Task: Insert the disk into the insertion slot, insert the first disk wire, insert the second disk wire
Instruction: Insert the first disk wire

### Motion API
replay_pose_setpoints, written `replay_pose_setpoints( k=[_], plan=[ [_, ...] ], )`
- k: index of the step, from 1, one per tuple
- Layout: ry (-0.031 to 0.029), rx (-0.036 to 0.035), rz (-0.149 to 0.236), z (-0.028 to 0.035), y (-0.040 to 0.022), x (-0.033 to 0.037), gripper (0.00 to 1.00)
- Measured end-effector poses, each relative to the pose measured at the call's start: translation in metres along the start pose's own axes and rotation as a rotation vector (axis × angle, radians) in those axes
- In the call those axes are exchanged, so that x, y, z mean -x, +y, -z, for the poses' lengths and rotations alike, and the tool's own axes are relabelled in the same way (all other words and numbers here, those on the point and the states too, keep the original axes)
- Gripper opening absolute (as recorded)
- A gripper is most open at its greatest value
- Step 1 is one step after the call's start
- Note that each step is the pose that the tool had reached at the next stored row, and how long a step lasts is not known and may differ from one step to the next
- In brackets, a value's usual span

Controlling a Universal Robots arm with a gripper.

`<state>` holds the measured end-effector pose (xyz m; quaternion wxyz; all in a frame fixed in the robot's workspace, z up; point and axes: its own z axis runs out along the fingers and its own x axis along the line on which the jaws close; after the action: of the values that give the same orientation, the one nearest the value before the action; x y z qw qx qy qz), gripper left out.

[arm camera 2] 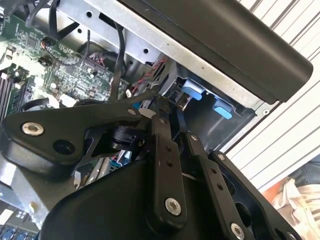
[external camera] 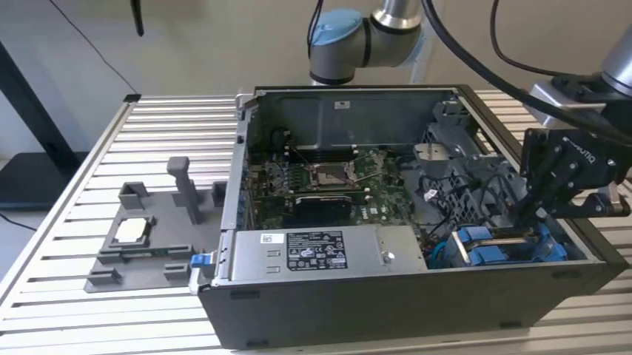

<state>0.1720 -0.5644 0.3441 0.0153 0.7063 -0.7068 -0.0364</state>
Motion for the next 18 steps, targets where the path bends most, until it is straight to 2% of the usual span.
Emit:
replay_pose_setpoints(
  k=[11, 18],
  plan=[
    [-0.0007, 0.0171, -0.009, -0.0036, -0.0003, -0.0034, 0.19],
    [-0.0004, 0.0176, -0.010, -0.0058, -0.0005, -0.0038, 0.19]
  ],
)
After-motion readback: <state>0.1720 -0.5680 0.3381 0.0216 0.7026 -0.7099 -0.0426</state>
